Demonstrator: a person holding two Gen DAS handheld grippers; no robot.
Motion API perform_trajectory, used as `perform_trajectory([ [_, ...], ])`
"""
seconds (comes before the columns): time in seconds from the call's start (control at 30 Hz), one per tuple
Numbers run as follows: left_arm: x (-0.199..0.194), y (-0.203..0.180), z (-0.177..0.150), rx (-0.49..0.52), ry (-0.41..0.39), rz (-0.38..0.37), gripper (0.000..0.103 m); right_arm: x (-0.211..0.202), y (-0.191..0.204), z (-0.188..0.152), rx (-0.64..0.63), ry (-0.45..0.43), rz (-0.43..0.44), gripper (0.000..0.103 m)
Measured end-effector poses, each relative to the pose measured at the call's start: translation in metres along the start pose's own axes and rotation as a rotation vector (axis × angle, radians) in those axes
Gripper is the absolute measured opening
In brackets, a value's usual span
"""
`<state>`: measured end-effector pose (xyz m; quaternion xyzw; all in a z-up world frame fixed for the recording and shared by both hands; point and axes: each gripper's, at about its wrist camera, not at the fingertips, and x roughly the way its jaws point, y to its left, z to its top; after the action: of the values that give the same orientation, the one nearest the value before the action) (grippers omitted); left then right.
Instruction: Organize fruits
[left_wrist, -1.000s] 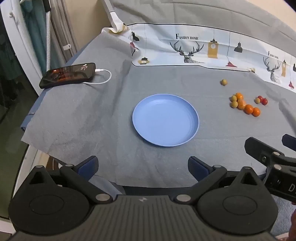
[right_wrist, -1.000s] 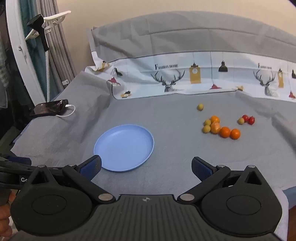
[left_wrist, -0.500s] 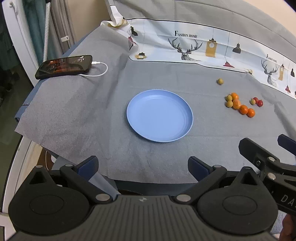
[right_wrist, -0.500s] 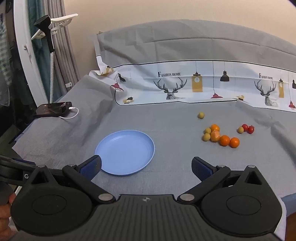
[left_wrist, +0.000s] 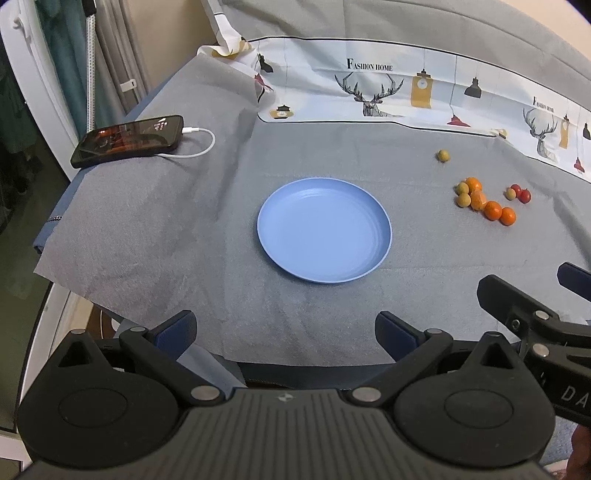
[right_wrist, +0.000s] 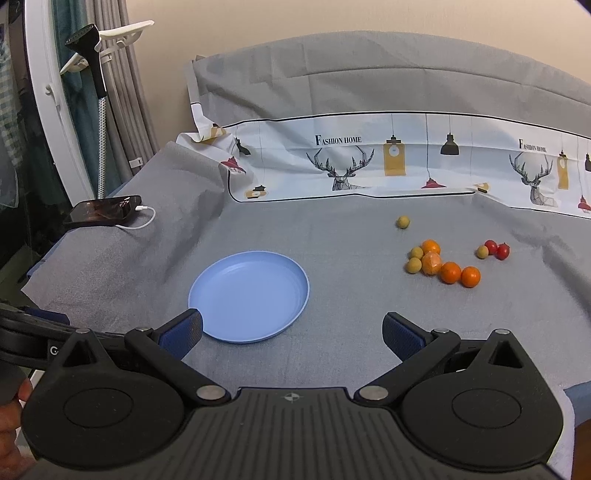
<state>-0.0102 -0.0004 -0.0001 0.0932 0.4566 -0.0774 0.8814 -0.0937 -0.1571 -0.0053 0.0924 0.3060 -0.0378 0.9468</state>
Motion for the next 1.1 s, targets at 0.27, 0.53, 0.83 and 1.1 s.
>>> perform_trajectory([
  [0.27,0.0010,-0.0010,0.0002,0.007,0.006,0.003,0.103,0.0006,-0.0020,-0.0033,0.008,0.010,0.003,0.103],
  [0.53,0.0024,-0.0014,-0.0015,0.014,0.003,0.009,0.103,0.0012,-0.0028,-0.0030,0.011,0.016,0.004,0.103],
  [0.83,0.0037,0.0012,-0.0006,0.016,0.003,0.009,0.103,0.0018,-0.0037,-0.0041,0.016,0.020,0.004,0.103],
  [1.1,0.0051,0.0013,-0.0013,0.020,0.006,0.013,0.103,0.0037,-0.0045,-0.0049,0.023,0.029,0.001,0.103],
])
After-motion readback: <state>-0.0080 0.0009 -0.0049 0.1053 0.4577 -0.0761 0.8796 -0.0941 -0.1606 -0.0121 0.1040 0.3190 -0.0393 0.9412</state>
